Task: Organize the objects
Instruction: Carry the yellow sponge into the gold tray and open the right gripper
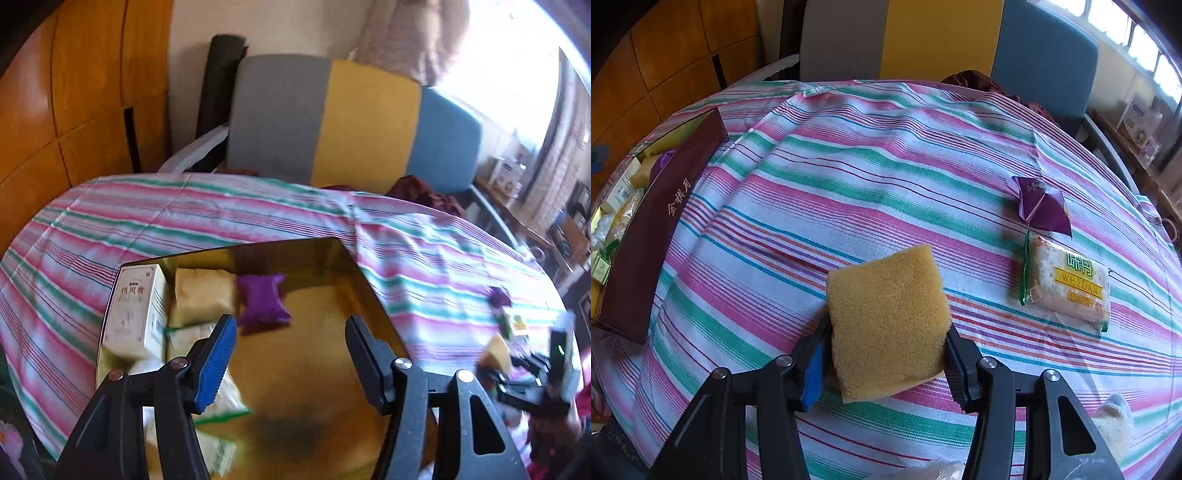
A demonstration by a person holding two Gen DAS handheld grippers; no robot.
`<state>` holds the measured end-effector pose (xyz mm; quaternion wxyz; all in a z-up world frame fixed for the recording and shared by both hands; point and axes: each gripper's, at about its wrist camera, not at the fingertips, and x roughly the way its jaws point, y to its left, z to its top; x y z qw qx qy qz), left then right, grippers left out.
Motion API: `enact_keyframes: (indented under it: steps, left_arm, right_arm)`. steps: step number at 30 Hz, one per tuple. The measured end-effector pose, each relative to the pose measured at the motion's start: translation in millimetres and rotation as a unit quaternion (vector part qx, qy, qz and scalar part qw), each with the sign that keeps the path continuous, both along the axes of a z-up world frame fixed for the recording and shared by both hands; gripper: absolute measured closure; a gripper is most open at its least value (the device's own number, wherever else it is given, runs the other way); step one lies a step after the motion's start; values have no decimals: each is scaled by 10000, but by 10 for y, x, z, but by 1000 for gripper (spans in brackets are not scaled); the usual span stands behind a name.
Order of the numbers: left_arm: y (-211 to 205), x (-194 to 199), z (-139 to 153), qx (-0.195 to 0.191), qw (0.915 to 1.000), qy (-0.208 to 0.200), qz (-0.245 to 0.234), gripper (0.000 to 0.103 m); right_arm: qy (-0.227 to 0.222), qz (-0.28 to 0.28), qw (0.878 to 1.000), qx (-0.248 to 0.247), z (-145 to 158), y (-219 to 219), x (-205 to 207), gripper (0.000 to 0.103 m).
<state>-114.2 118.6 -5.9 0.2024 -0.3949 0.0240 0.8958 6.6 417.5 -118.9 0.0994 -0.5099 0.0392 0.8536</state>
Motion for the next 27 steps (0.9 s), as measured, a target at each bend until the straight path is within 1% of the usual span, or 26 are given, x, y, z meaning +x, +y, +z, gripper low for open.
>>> enact_keyframes:
  steps: [3,9,12,16,22,27]
  left_arm:
    - [11,268,47,30,9999,141,-93,41]
    - [-7,597,30,107,9997,201,-44,41]
    - [-14,673,-12,126,9998,117,-66,41]
    - [13,746,-47,28,9999,126,-101,41]
    - [13,779,-115,-10,9999,51,-90,41]
    - [-23,763,-198,24,9999,-122,-39,41]
  right_arm:
    - [10,5,10000,32,0,-7,3,49]
    - [33,3,9999,101,-4,-17,11,48]
    - [40,2,9999,141,-4,-30,16,47]
    - [49,-1,9999,165,-4,-33,18,47]
    - [54,-2,9998,168,-5,-37,20,47]
    - [61,-6,9999,161,-5,-37,22,48]
